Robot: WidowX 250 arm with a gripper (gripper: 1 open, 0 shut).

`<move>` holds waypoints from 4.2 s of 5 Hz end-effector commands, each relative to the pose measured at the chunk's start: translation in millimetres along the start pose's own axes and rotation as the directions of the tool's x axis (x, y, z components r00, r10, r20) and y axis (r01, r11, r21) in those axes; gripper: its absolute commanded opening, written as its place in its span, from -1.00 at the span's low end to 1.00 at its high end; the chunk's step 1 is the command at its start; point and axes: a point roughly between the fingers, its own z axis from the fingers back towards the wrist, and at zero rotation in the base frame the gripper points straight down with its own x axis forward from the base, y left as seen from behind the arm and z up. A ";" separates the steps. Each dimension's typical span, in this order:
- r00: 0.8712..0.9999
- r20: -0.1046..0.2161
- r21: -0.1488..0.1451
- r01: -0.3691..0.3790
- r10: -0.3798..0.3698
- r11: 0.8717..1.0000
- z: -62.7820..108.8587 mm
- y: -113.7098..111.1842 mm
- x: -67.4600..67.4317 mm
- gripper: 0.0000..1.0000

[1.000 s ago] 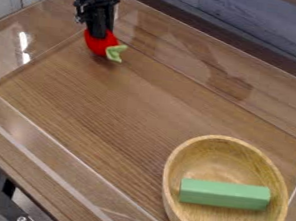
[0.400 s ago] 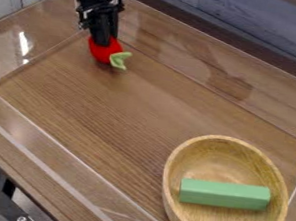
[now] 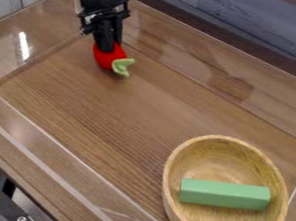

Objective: Move the red object to the left side of the table

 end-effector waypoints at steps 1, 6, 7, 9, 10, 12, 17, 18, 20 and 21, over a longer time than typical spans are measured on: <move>0.999 -0.010 -0.028 0.038 -0.038 0.999 25.6 -1.1 -15.1 -1.00; 0.975 -0.176 0.019 -0.133 0.134 0.991 60.5 41.4 -2.3 -1.00; 0.963 -0.186 0.014 -0.193 0.192 0.981 57.4 54.5 10.5 -1.00; 0.941 -0.216 0.022 -0.263 0.261 0.965 55.6 48.9 4.6 -1.00; 0.955 -0.208 0.044 -0.206 0.211 0.977 48.7 45.8 -6.6 -1.00; 0.969 -0.203 0.076 -0.128 0.141 0.989 46.2 42.3 -18.6 -1.00; 0.973 -0.212 0.117 -0.066 0.089 0.991 47.3 45.3 -32.6 -1.00; 0.956 -0.229 0.094 -0.164 0.181 0.982 35.4 42.9 -38.5 -1.00; 0.940 -0.240 0.059 -0.235 0.242 0.970 27.9 50.8 -26.0 -1.00; 0.943 -0.239 0.055 -0.227 0.233 0.972 29.6 58.6 -22.0 -1.00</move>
